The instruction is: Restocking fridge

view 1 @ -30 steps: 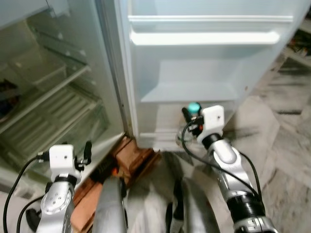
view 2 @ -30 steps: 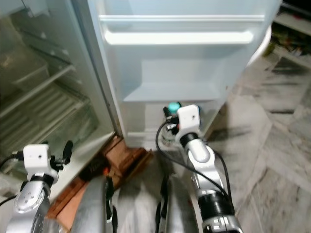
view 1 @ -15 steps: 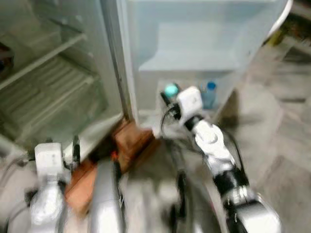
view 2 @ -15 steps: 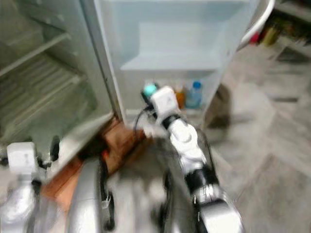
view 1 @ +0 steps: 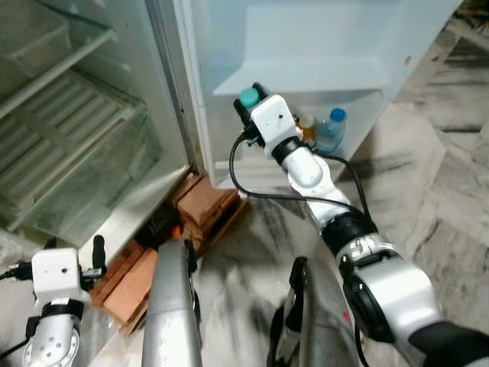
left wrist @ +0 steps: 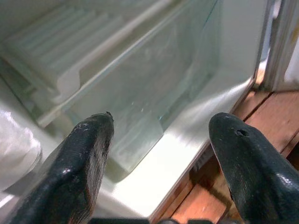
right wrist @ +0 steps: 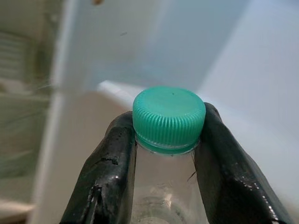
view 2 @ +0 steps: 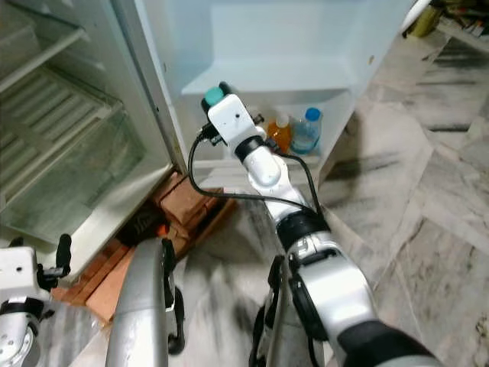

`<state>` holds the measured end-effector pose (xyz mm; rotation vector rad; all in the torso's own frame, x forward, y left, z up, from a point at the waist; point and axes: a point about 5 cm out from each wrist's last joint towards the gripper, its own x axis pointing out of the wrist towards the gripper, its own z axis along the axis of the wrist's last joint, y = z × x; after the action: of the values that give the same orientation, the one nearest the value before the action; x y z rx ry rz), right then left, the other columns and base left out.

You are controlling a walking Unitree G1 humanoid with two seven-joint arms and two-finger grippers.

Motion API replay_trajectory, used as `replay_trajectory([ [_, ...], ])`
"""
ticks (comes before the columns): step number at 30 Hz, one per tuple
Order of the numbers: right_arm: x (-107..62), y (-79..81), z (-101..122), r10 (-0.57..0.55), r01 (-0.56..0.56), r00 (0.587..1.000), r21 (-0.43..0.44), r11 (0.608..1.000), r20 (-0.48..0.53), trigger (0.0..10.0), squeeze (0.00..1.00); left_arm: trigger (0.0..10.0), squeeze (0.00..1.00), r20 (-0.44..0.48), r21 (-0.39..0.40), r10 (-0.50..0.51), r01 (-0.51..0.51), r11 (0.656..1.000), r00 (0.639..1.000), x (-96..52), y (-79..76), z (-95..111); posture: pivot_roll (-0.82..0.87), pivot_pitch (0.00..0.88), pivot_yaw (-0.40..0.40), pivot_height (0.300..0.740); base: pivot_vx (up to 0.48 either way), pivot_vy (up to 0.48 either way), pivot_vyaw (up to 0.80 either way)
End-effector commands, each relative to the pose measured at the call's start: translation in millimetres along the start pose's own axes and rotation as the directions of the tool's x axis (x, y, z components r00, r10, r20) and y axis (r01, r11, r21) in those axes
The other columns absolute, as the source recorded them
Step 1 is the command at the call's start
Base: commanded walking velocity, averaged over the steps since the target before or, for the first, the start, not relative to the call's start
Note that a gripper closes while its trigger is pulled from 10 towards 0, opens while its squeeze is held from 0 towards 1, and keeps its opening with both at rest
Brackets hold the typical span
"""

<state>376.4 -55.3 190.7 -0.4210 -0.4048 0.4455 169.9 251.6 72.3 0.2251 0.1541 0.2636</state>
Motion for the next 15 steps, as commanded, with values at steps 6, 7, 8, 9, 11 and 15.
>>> replay_trajectory([
  [6,3.2,-1.9,-3,-0.043,0.042,0.999,-0.088,0.995,-0.005,10.0,0.0,10.0,0.0,-0.026,0.025,-0.014,0.014,1.0,1.0,-9.5,5.1,1,0.3,0.297,-0.01,0.557,0.0,0.0,0.0],
  [7,2.1,-1.0,-5,-0.041,0.039,0.999,-0.092,0.995,-0.015,10.0,0.0,10.0,0.0,-0.027,0.026,-0.014,0.015,1.0,1.0,-9.8,5.3,2,0.3,0.297,-0.01,0.557,0.0,0.0,0.0],
  [8,-0.9,1.0,-11,-0.036,0.031,0.998,-0.107,0.994,-0.042,10.0,0.0,10.0,0.0,-0.03,0.027,-0.015,0.016,1.0,0.999,-10.2,5.6,2,0.3,0.301,-0.008,0.557,0.0,0.0,0.0],
  [9,-6.9,2.6,-20,-0.041,0.03,0.996,-0.134,0.991,-0.076,10.0,0.0,10.0,0.0,-0.032,0.029,-0.015,0.016,0.999,0.999,-11.2,6.3,2,0.31,0.303,-0.009,0.557,0.0,0.0,0.0],
  [11,-8.3,2.9,-22,-0.043,0.031,0.996,-0.14,0.99,-0.083,10.0,0.0,10.0,0.0,-0.033,0.029,-0.015,0.016,0.999,0.999,-11.5,6.4,3,0.31,0.303,-0.009,0.557,0.0,0.0,0.0],
  [15,-17.5,6.5,-37,-0.047,0.023,0.987,-0.159,0.987,-0.152,10.0,0.0,10.0,0.0,-0.042,0.034,-0.018,0.02,0.999,0.999,-14.2,7.3,3,0.32,0.309,-0.003,0.557,0.0,0.0,0.0],
])
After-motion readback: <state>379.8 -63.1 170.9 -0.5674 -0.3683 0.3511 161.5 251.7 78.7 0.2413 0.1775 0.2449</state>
